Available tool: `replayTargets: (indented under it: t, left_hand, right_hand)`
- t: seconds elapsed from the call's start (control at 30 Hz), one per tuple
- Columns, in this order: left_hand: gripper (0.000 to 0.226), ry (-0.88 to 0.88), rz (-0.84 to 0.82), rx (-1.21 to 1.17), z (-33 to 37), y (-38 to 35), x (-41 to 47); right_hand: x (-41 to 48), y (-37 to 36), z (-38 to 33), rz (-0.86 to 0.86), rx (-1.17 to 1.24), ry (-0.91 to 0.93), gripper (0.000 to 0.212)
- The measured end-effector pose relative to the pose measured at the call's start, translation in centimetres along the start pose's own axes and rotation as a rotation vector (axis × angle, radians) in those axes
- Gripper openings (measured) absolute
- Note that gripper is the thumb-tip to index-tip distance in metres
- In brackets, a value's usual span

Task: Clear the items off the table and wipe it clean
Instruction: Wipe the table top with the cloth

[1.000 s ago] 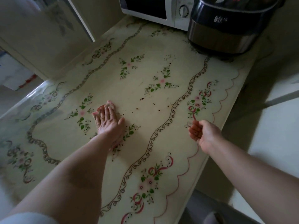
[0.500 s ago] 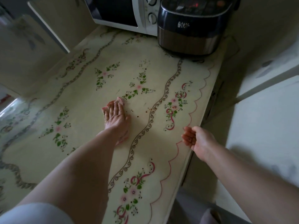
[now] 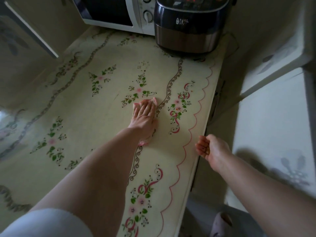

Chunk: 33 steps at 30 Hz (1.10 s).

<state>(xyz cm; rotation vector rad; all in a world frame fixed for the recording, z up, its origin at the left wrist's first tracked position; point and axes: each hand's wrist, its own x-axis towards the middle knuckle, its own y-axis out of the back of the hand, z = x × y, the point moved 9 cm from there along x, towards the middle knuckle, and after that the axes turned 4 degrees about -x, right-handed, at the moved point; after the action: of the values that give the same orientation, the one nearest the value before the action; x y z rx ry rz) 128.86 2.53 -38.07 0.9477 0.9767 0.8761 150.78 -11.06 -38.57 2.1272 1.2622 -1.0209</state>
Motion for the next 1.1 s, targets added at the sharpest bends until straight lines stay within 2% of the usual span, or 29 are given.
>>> replayTargets:
  t: [0.3,0.67,0.83,1.0,1.03,1.1]
  left_hand:
    - [0.059,-0.286,0.027,-0.022,5.9,-1.5,-1.3]
    - [0.045,-0.443,-0.025,-0.268,8.1,-2.5,-6.7]
    - [0.036,-0.28,-0.11,-0.42,8.7,-1.1,-9.1]
    - [0.034,0.062,0.195,-0.705,5.0,3.6,-7.9]
    - [0.036,0.103,0.242,-0.7,4.1,4.3,-7.5]
    - [0.046,0.173,0.24,-0.533,2.5,4.7,-6.9]
  right_hand:
    - [-0.4,1.5,1.8,0.037,-0.003,-0.019,0.026]
    - [-1.6,1.5,2.3,0.015,-0.028,-0.011,0.03]
    - [-2.7,0.7,2.5,-0.02,-0.05,-0.008,0.029]
    - [-3.1,1.1,3.0,-0.022,-0.058,-0.016,0.03]
    - [-3.1,1.3,3.2,-0.012,-0.053,-0.02,0.03]
    - [-3.1,1.9,3.6,0.015,-0.04,-0.027,0.029]
